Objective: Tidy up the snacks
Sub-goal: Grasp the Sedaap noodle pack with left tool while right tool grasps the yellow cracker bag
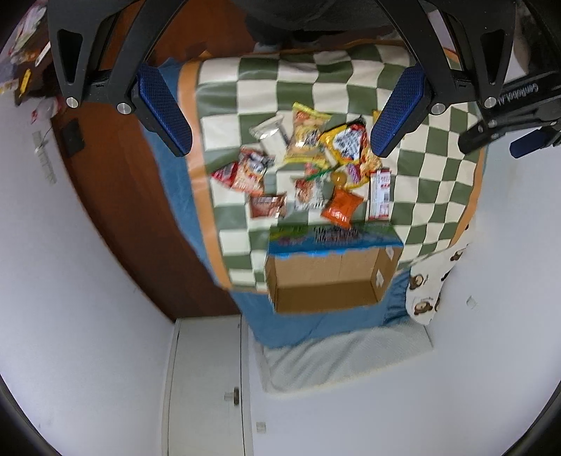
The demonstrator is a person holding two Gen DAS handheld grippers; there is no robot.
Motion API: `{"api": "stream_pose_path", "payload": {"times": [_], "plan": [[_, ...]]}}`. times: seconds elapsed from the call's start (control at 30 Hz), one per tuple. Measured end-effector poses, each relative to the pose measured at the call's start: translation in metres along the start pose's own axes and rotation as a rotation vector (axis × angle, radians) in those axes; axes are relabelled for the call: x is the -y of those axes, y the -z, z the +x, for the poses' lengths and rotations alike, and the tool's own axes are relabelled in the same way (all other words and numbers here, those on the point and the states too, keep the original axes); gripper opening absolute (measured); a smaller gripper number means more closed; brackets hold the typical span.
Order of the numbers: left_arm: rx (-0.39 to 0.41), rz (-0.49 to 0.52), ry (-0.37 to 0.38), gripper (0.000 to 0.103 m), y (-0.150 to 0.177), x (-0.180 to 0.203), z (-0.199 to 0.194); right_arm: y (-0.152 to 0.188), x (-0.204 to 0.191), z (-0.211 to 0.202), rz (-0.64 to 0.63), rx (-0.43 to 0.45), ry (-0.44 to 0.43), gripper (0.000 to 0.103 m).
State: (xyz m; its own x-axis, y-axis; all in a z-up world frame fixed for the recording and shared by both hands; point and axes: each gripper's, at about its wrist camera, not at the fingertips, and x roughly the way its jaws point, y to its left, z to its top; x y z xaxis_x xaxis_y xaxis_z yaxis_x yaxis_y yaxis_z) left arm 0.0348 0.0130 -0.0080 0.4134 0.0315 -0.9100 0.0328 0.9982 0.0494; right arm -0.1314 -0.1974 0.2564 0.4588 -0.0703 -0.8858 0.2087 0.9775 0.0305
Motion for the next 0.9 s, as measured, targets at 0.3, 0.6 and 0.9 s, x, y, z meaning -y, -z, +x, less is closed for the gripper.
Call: {"api": "stream_pose_path", "payload": {"times": [0.3, 0.6, 0.9], "plan": [[-0.218, -0.087, -0.050, 0.103, -0.003, -0.041, 0.122, 0.026, 0.003, 0.131, 0.081, -0.256, -0.062, 0.103], [-0.494, -0.209, 0.093, 0.103, -0.023, -0.034, 0.267, 0.045, -0.005, 0.266, 0.160, -0.405, -0.113, 0.078], [-0.654, -0.194, 0.125, 0.086, -0.028, 0.007, 0.380, 0.055, -0.010, 0.344, 0.286, -0.497, -0.156, 0.076]]}}
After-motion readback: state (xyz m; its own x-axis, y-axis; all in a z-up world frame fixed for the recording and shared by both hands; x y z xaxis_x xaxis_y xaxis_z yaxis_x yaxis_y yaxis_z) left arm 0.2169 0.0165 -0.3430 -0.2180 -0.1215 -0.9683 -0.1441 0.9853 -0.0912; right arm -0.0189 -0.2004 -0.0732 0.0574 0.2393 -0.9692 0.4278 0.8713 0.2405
